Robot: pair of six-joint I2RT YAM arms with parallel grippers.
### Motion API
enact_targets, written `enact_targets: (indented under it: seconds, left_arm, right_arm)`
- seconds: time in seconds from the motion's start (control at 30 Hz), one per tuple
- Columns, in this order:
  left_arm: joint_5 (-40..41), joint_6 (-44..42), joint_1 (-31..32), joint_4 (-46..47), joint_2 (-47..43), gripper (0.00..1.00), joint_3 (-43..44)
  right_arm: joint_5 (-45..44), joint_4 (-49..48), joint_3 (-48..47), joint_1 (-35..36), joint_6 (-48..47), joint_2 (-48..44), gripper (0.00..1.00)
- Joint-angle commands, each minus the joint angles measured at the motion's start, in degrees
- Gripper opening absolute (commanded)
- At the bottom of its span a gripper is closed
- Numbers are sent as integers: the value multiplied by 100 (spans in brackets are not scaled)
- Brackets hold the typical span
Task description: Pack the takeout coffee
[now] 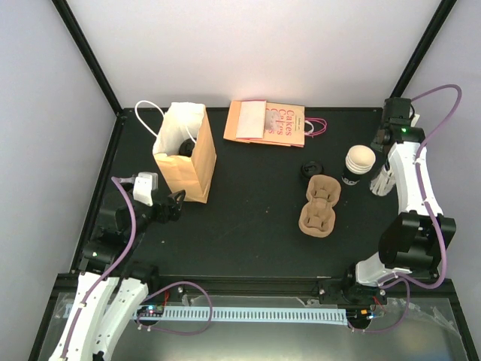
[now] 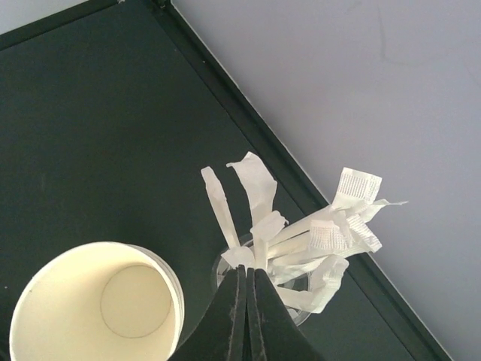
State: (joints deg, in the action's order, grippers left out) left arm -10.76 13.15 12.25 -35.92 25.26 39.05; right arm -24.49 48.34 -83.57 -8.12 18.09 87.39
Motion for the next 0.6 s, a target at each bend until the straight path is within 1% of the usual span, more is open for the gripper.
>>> enact_targets:
  seconds: [0.0, 0.57]
  left_arm:
    - [-73, 35, 34, 101, 43, 99, 58]
    - [-79, 34, 32, 100, -11, 99, 50]
  right_arm:
    - [-47, 72, -158, -23, -100, -112, 1]
    - [-313, 304, -388, 83, -95, -591, 1]
